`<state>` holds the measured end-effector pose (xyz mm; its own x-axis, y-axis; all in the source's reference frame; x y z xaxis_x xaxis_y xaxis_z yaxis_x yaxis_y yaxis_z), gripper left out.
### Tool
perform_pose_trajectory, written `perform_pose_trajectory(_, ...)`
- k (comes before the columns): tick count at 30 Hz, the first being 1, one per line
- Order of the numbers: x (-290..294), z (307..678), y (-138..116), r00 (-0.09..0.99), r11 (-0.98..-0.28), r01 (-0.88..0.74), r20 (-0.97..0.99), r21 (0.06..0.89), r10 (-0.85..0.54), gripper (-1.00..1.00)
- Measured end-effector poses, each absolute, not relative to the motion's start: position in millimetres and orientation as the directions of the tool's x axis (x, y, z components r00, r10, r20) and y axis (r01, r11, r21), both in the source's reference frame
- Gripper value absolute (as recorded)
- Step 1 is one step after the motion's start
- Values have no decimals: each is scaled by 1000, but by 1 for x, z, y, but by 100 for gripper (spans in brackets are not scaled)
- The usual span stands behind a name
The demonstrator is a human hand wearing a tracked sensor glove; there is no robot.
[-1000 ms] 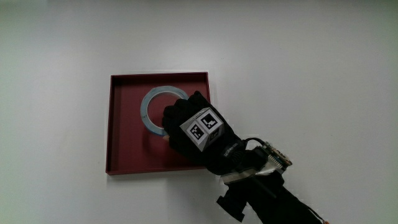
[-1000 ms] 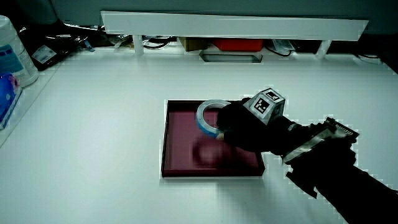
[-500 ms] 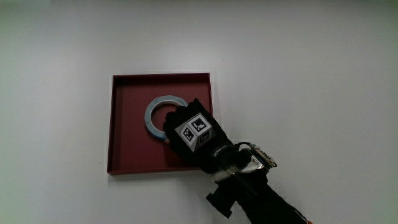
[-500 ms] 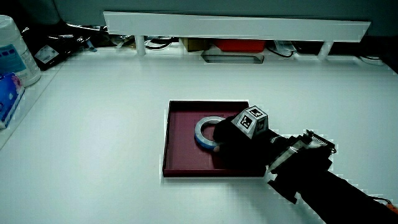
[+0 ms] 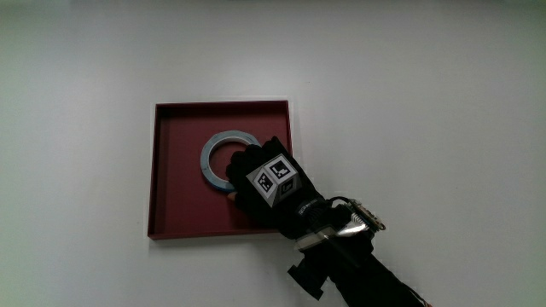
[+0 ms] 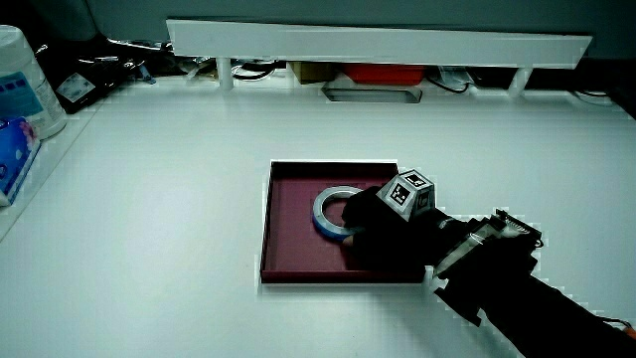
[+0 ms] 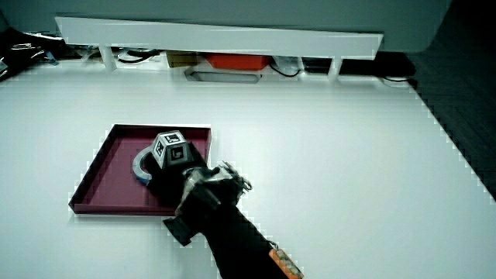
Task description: Place blue tape
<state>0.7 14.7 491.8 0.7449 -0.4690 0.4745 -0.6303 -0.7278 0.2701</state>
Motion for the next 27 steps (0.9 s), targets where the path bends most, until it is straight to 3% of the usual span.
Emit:
perform_pose_trajectory(9,9,475,15,715,-732,-640,530,233,-456,-61)
perform_pose_trajectory(18,38,416,20,676,-703,-666,600,248,-428,-100)
perform_pose_trajectory(27,48,377,40,688,-624,-693,589,361,-425,-100)
